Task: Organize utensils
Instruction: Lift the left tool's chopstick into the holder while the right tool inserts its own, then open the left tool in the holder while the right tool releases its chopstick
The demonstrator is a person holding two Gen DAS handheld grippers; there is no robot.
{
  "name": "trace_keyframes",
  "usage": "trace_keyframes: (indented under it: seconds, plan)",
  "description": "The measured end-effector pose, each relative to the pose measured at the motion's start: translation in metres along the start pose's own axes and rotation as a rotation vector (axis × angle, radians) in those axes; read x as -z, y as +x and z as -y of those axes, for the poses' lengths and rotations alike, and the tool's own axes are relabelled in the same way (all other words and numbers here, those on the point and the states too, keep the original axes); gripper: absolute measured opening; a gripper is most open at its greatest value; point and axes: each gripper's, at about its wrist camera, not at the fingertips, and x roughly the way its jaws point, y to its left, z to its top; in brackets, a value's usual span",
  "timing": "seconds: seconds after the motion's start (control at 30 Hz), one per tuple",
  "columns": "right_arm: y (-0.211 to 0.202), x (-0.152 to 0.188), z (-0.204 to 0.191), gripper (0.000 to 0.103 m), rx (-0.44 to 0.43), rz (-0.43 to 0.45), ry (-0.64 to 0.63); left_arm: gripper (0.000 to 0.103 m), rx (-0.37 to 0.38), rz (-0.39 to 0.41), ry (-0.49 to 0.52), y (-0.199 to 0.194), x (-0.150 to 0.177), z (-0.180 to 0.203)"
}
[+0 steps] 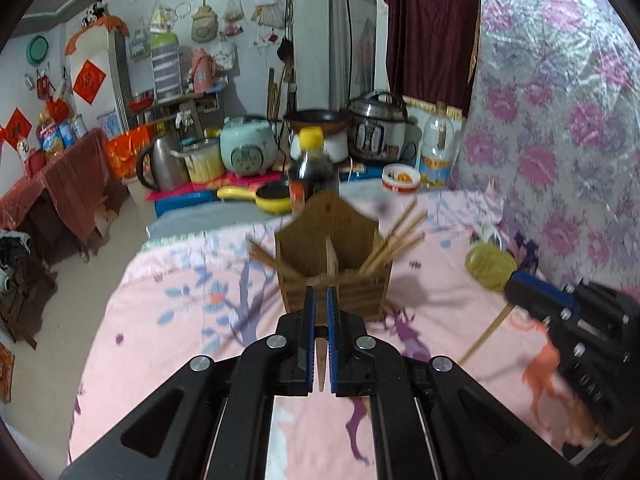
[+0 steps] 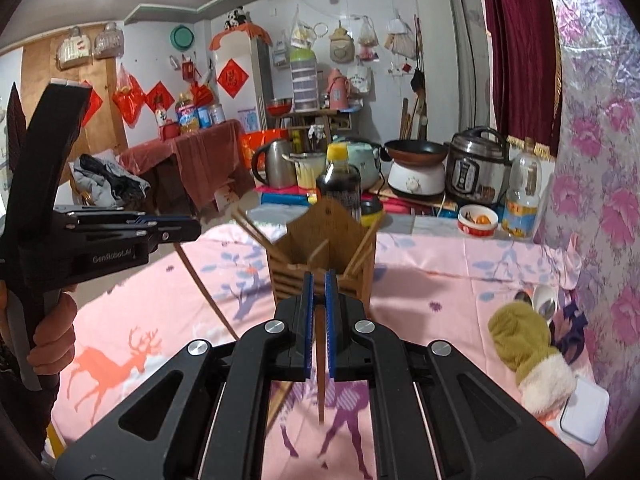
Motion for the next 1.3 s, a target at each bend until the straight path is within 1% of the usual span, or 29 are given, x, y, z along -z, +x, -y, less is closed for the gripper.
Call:
trace_keyframes:
  seconds: [0.17, 0.27, 0.3, 0.37, 0.47, 0.57, 0.6, 0.63, 0.67, 0.7, 0.77, 0.8, 0.83, 0.9, 0.93, 0.97, 1.0, 1.03, 1.07, 1.13, 1.17, 1.23, 1.27, 1.3]
  plan:
    - [0.014, -0.036, 0.003, 0.006, -0.008, 0.060, 0.029, 0.006, -0.005, 0.062, -0.019, -0.004, -0.042, -0.001]
    - [0.019, -0.063, 0.008, 0.006, -0.019, 0.124, 0.072, 0.006, -0.015, 0.125, -0.047, -0.006, -0.070, -0.005]
    - [0.022, -0.075, 0.012, 0.006, -0.020, 0.161, 0.094, 0.006, -0.018, 0.139, -0.054, -0.006, -0.076, -0.007]
    - [0.025, -0.090, 0.015, 0.006, -0.011, 0.209, 0.121, 0.006, -0.024, 0.175, -0.083, -0.003, -0.091, -0.012]
    - [0.041, -0.103, 0.018, 0.006, 0.033, 0.279, 0.142, 0.006, -0.045, 0.212, -0.118, 0.011, -0.100, -0.019]
    - [0.063, -0.099, 0.019, 0.006, 0.086, 0.309, 0.142, 0.006, -0.046, 0.206, -0.151, 0.040, -0.096, -0.028]
    - [0.073, -0.095, 0.019, 0.006, 0.095, 0.305, 0.140, 0.006, -0.039, 0.195, -0.159, 0.051, -0.091, -0.030]
    - [0.080, -0.090, 0.019, 0.006, 0.097, 0.292, 0.139, 0.006, -0.029, 0.172, -0.168, 0.065, -0.085, -0.032]
    - [0.094, -0.084, 0.021, 0.007, 0.088, 0.251, 0.140, 0.006, -0.023, 0.151, -0.171, 0.074, -0.081, -0.034]
    - [0.101, -0.080, 0.022, 0.007, 0.077, 0.220, 0.140, 0.006, -0.014, 0.114, -0.173, 0.087, -0.075, -0.036]
    - [0.110, -0.072, 0.029, 0.012, 0.089, 0.182, 0.154, 0.009, -0.022, 0.080, -0.175, 0.099, -0.064, -0.039]
    - [0.108, -0.069, 0.035, 0.014, 0.091, 0.186, 0.173, 0.021, -0.029, 0.076, -0.167, 0.100, -0.060, -0.041]
    - [0.105, -0.068, 0.037, 0.014, 0.085, 0.192, 0.183, 0.041, -0.041, 0.078, -0.159, 0.100, -0.056, -0.042]
    - [0.093, -0.067, 0.044, 0.019, 0.072, 0.209, 0.205, 0.057, -0.077, 0.111, -0.157, 0.092, -0.050, -0.043]
    - [0.088, -0.066, 0.045, 0.027, 0.076, 0.217, 0.208, 0.059, -0.087, 0.128, -0.151, 0.086, -0.047, -0.043]
    - [0.080, -0.065, 0.045, 0.040, 0.086, 0.226, 0.207, 0.060, -0.090, 0.133, -0.148, 0.082, -0.046, -0.043]
    - [0.075, -0.062, 0.045, 0.048, 0.093, 0.232, 0.205, 0.065, -0.095, 0.141, -0.147, 0.077, -0.043, -0.042]
    - [0.070, -0.058, 0.045, 0.067, 0.100, 0.239, 0.204, 0.072, -0.098, 0.149, -0.151, 0.071, -0.041, -0.042]
    - [0.064, -0.054, 0.045, 0.082, 0.106, 0.247, 0.206, 0.077, -0.102, 0.158, -0.154, 0.065, -0.037, -0.042]
    - [0.048, -0.039, 0.044, 0.095, 0.122, 0.266, 0.206, 0.091, -0.118, 0.180, -0.160, 0.054, -0.028, -0.042]
    - [0.042, -0.033, 0.043, 0.097, 0.123, 0.270, 0.199, 0.093, -0.129, 0.187, -0.163, 0.049, -0.023, -0.042]
    - [0.030, -0.018, 0.043, 0.097, 0.122, 0.263, 0.178, 0.094, -0.150, 0.182, -0.163, 0.042, -0.006, -0.042]
    - [0.027, -0.012, 0.043, 0.097, 0.118, 0.251, 0.169, 0.095, -0.156, 0.171, -0.161, 0.040, 0.002, -0.042]
    - [0.024, -0.001, 0.043, 0.097, 0.099, 0.217, 0.157, 0.095, -0.160, 0.154, -0.158, 0.038, 0.014, -0.042]
